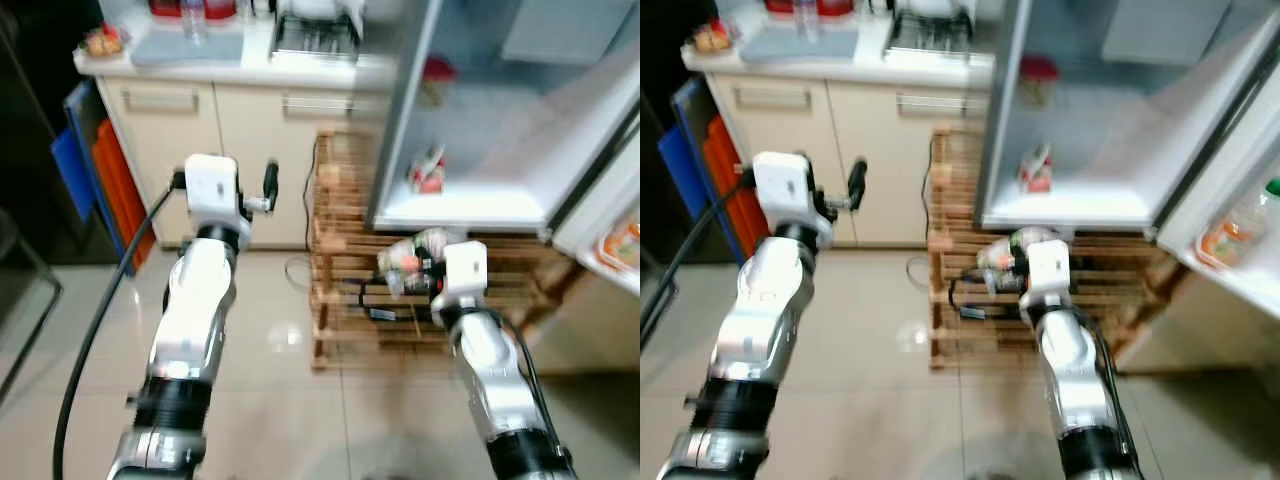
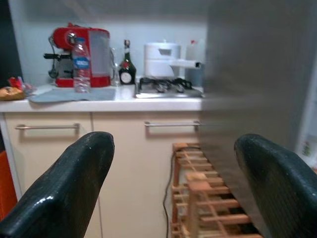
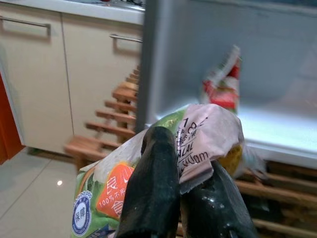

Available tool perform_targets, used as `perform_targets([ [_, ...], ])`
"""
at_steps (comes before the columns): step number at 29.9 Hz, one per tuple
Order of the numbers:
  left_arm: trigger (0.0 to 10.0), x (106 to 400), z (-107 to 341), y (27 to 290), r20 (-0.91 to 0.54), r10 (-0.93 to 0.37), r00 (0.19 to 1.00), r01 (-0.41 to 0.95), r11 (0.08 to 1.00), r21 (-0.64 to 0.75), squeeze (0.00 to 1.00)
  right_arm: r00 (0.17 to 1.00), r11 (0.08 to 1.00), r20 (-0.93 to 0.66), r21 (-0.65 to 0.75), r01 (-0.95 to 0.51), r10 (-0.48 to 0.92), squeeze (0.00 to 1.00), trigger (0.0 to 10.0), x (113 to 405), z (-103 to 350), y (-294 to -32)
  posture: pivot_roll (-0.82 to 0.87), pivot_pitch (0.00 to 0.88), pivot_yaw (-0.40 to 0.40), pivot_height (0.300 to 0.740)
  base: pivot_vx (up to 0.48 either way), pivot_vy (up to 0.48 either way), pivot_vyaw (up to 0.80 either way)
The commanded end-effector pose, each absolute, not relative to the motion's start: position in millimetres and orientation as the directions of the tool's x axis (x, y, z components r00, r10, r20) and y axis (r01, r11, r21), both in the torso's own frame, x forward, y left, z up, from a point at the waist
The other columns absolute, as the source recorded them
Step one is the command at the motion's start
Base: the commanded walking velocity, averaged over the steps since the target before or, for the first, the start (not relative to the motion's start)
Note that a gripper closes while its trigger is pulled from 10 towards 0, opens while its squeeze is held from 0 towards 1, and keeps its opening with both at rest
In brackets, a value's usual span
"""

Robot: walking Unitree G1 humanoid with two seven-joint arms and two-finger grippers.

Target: Restocking fridge

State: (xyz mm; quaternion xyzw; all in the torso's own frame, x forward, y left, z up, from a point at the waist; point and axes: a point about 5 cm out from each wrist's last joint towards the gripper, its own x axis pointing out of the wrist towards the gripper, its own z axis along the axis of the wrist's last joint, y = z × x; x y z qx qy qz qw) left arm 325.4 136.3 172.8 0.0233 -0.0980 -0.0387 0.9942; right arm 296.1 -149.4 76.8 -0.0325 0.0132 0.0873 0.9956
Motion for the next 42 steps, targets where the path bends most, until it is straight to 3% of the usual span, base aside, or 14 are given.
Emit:
perform_targets([
  [1, 10.0, 327.7, 177.0, 127.9, 0.206, -0.109, 0.972, 0.098, 0.993, 0.062, 0.00, 0.990, 0.988, 0.017, -0.069, -0.141, 0.142, 0.00, 0.0, 299.3, 87.6, -158.5, -0.12, 0.000, -0.014, 0.740, 0.255, -0.405, 0.00],
  [5, 10.0, 328.8, 171.6, 131.5, 0.178, -0.096, 0.979, 0.084, 0.994, 0.073, 0.00, 0.989, 0.988, 0.022, -0.066, -0.142, 0.144, 0.00, 0.0, 299.6, 88.4, -156.2, -0.12, 0.000, -0.011, 0.740, 0.217, -0.281, 0.00],
  [11, 10.0, 316.0, 128.3, 138.5, 0.020, -0.149, 0.989, 0.148, 0.988, 0.046, 0.00, 0.989, 0.988, 0.036, -0.061, -0.144, 0.146, 0.00, 0.0, 301.3, 91.1, -152.4, -0.12, 0.000, -0.002, 0.740, 0.000, 0.000, 0.00],
  [17, 10.0, 316.5, 143.3, 125.9, 0.099, -0.197, 0.975, 0.190, 0.979, 0.080, 0.00, 0.989, 0.989, 0.043, -0.055, -0.136, 0.138, 0.00, 0.0, 305.5, 93.9, -153.1, -0.10, 0.000, -0.010, 0.740, 0.195, 0.000, 0.00],
  [38, 10.0, 316.7, 153.2, 113.6, 0.142, -0.291, 0.946, 0.277, 0.954, 0.111, 0.00, 0.997, 0.998, 0.049, -0.032, -0.052, 0.054, 0.00, 0.0, 319.6, 99.3, -153.8, -0.10, 0.000, -0.004, 0.740, 0.480, 0.000, 0.00],
  [42, 10.0, 315.9, 156.6, 108.9, 0.160, -0.310, 0.937, 0.292, 0.948, 0.126, 0.00, 0.998, 0.999, 0.052, -0.032, -0.030, 0.032, 0.00, 0.0, 322.6, 101.0, -156.3, -0.10, 0.000, 0.000, 0.740, 0.086, 0.000, 0.00],
])
